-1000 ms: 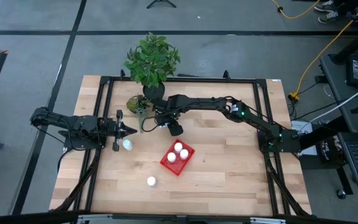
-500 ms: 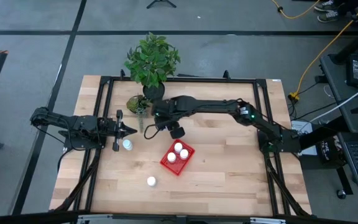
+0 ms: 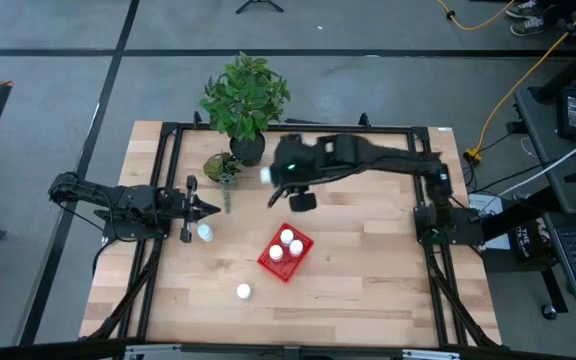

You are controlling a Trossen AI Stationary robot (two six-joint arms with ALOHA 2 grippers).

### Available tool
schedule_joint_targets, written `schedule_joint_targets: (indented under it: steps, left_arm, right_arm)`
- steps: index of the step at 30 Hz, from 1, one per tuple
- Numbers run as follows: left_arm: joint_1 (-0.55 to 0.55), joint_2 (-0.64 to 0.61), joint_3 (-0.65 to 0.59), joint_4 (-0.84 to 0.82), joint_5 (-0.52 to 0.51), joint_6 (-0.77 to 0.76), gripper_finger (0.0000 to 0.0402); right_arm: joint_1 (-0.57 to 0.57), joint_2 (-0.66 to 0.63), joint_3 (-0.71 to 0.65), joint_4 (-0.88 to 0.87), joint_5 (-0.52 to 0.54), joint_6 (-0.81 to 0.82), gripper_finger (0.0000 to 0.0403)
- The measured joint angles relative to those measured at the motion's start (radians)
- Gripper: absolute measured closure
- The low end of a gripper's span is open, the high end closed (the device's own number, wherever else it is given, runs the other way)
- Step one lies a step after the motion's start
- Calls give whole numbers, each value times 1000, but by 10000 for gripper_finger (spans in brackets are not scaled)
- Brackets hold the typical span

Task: Pick and place pill bottles into a basket
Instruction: Put the top right white medicine bottle into the red bin

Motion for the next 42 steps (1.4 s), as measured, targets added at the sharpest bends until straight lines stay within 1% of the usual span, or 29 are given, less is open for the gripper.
schedule_joint_targets:
  steps: [3, 6, 8, 10, 13, 17, 20, 23, 25, 28, 30, 33, 42]
  left_arm:
    - [0, 0, 0, 27, 1, 24, 395]
    - [0, 0, 0, 28, 0, 17, 396]
    - [0, 0, 0, 27, 1, 15, 395]
    - [0, 0, 0, 27, 1, 15, 396]
    - [0, 0, 0, 27, 0, 15, 395]
    - [0, 0, 0, 43, 1, 16, 394]
    - [0, 0, 0, 84, 1, 16, 395]
    - [0, 0, 0, 140, 4, 19, 395]
    - [0, 0, 0, 203, 0, 50, 395]
    - [0, 0, 0, 284, -24, 77, 396]
    - [0, 0, 0, 317, -24, 85, 395]
    - [0, 0, 0, 316, -24, 86, 393]
    - [0, 0, 0, 316, -26, 86, 398]
  right_arm:
    - [4, -74, -18, -3, 11, 44, 240]
    - [9, -147, -91, -2, 8, 82, 240]
    - [9, -208, -191, 25, 6, 102, 240]
    - [8, -285, -340, 122, 17, 114, 240]
    - [7, -399, -604, 354, 10, 122, 240]
    - [20, -517, -921, 759, -85, 109, 240]
    - [42, -550, -1098, 1053, -175, 108, 240]
    - [69, -539, -1229, 1302, -197, 75, 240]
    - [79, -514, -1290, 1443, -201, 45, 240]
    - [86, -480, -1344, 1564, -199, 41, 240]
    - [93, -467, -1353, 1577, -196, 44, 240]
    - [109, -449, -1352, 1575, -197, 42, 240]
    - [172, -451, -1352, 1563, -197, 29, 240]
